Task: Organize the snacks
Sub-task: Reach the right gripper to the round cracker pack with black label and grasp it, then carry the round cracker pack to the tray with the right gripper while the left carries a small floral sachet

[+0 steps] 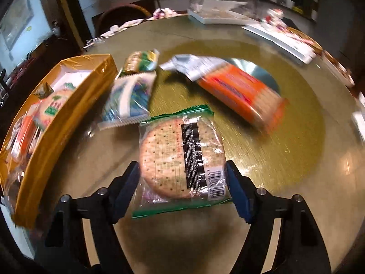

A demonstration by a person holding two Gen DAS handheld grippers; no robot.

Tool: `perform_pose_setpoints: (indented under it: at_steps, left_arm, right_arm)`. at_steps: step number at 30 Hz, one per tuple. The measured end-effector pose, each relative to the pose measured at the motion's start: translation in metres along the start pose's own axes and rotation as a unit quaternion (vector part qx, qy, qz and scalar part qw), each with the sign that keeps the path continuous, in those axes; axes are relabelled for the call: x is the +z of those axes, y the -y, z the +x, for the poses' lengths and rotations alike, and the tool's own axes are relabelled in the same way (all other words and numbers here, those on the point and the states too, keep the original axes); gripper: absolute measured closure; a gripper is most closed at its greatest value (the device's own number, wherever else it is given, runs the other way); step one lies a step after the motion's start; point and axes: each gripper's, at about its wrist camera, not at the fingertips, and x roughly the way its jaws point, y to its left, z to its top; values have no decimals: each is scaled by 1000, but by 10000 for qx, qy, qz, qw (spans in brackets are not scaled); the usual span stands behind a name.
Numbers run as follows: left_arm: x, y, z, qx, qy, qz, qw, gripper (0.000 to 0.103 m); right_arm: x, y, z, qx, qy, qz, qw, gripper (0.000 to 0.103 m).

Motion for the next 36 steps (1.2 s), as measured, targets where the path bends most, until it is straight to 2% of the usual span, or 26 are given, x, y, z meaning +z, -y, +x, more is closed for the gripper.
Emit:
perform_pose_setpoints:
  at_steps: [7,12,16,19,20,21,22,26,32,34,36]
  left_arm:
    - [31,38,68,-229,-721,85,9971,32]
    - [63,59,133,120,-1129,197,9933,32]
    - [75,57,175,613,-1387,200,9882,34]
    - [73,54,190,1067,-1368,264,9845,43]
    - [71,56,190,1197,-1331,394,9831,47]
    - [69,58,190,1230,-1298,501,9826,47]
    - [67,59,188,1225,-1264,575,9827,51]
    - [46,66,170,939,-1355,961,9816,61]
    - [-26,71,109,432,-1540,1657,9731,62]
    - [-56,73,85,384,-1450,1921,9699,62]
    - [-74,72,69,311,-1424,1936,9702,61]
  right_arm:
    - [-66,22,-44,-358,163,707,9967,28]
    - [-83,23,-56,-220,346,939,9947,28]
    - [-83,26,-56,-61,418,1003,9941,28]
    - [-83,27,-55,-3,455,961,9943,28]
    - [-83,26,-55,-15,458,950,9944,28]
    - [-83,26,-55,-35,457,936,9946,28]
    - [-84,25,-55,-59,460,917,9947,28]
    - [-85,23,-55,-111,485,905,9947,28]
    - [-92,14,-57,-306,470,697,9960,27]
    - [-97,9,-59,-420,455,549,9966,27]
    - [-100,7,-60,-457,442,491,9968,27]
